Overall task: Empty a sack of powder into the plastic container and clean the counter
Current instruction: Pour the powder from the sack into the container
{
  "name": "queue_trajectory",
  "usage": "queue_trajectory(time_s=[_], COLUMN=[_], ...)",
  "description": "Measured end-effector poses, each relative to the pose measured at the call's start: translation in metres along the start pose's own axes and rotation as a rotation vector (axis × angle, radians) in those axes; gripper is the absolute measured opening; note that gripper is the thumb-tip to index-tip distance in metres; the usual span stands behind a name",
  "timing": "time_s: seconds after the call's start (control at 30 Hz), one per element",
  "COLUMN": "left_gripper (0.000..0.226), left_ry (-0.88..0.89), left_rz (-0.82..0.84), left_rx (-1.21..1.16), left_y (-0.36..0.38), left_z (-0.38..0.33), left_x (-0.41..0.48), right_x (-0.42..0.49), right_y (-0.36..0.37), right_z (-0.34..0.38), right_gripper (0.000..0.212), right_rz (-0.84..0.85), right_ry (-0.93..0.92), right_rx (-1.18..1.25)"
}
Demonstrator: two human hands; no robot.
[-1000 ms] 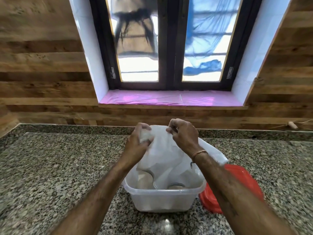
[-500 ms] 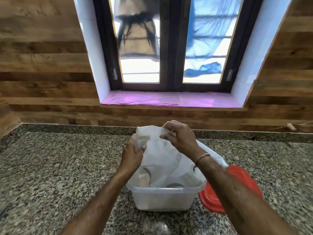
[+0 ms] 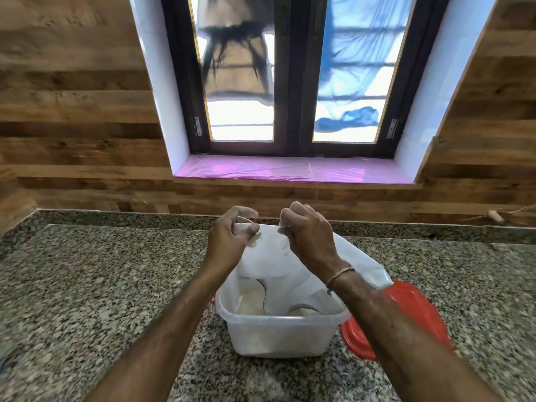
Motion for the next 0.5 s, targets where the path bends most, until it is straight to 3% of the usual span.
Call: queue_trajectory(time_s=[0.1,0.17,0.23,0.33,0.4,0.5], left_gripper=[0.014,0.018,0.022,0.027,0.022,0.015], left_ry=[0.108,0.101,0.072,-0.051,-0.145,-0.198], left_rz=[-0.042,-0.095,-0.114,-0.032,0.130,0.375], left_rx=[0.331,0.562,0.622,0.234,-0.013,-0.126], left_y=[-0.010,-0.018,-0.023,-0.026,-0.019,0.000], left_z=[-0.013,-0.018,-0.014,0.002,0.003,-0.007], left_x=[0.004,0.007,0.010,0.012,0.007,-0.005], right_x=[0.000,0.001,0.004,0.008,0.010,0.013], right_y=[-0.002,-0.002,0.005,0.013,0.012,0.008], right_z=[0.007,0.014,0.017,0.000,-0.021,-0.033], right_gripper=[0.024,0.023,0.027,0.027,0.021,0.009], right_rz=[0.044,0.178,0.348,0.481,0.439,0.322], right_ry=[-0.066,-0.075,-0.034,0.074,0.150,0.216], right_rx=[0.037,0.129,0.155,0.023,-0.057,-0.090])
Point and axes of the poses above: each hand's wrist, its own x-axis towards the middle knuckle, its own y-axis out of the palm, z = x × y, the point moved 8 cm from there along x, towards the middle knuckle, and after that the axes turned 7 degrees about y, right-handed, at the moved point
